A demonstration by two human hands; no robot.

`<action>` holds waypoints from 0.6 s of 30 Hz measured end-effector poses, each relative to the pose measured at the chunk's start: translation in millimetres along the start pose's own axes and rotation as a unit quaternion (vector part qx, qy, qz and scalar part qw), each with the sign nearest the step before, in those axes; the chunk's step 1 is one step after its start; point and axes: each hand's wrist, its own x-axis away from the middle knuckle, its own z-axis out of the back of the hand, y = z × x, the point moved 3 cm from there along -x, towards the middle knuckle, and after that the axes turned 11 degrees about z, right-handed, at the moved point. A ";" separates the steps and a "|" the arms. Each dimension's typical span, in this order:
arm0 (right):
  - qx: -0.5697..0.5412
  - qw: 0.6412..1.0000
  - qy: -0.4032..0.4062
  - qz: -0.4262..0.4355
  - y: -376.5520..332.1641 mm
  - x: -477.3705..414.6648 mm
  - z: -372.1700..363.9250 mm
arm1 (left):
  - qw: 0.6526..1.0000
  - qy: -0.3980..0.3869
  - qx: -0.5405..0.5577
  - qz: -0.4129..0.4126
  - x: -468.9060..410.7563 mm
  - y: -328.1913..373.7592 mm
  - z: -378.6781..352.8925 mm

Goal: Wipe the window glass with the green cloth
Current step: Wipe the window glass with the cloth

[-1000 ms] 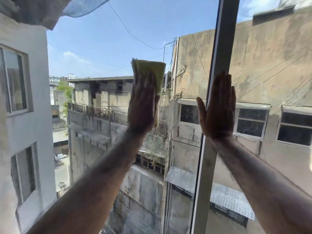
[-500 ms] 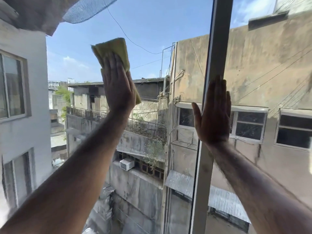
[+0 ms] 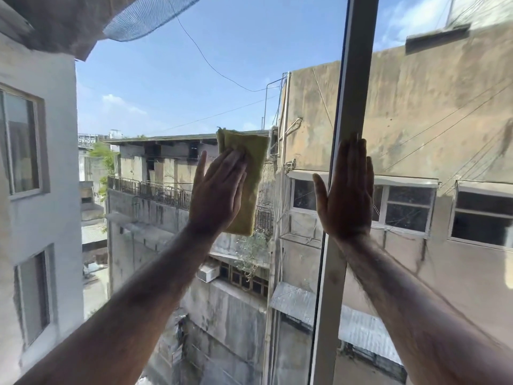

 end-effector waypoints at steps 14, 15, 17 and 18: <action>-0.017 1.000 -0.007 -0.001 1.3 0.8 -4.0 | 0.996 -0.070 -0.029 0.043 -50.9 -3.2 16.8; -0.015 1.000 -0.013 -0.004 0.9 0.4 -2.6 | 0.995 -0.075 -0.033 0.047 -54.1 -1.7 18.3; -0.013 0.999 -0.028 -0.010 0.3 -0.3 1.4 | 0.994 -0.085 -0.042 0.054 -61.3 0.8 22.7; -0.015 0.999 -0.038 -0.011 -1.2 -0.7 4.5 | 0.993 -0.089 -0.050 0.056 -64.5 1.9 26.4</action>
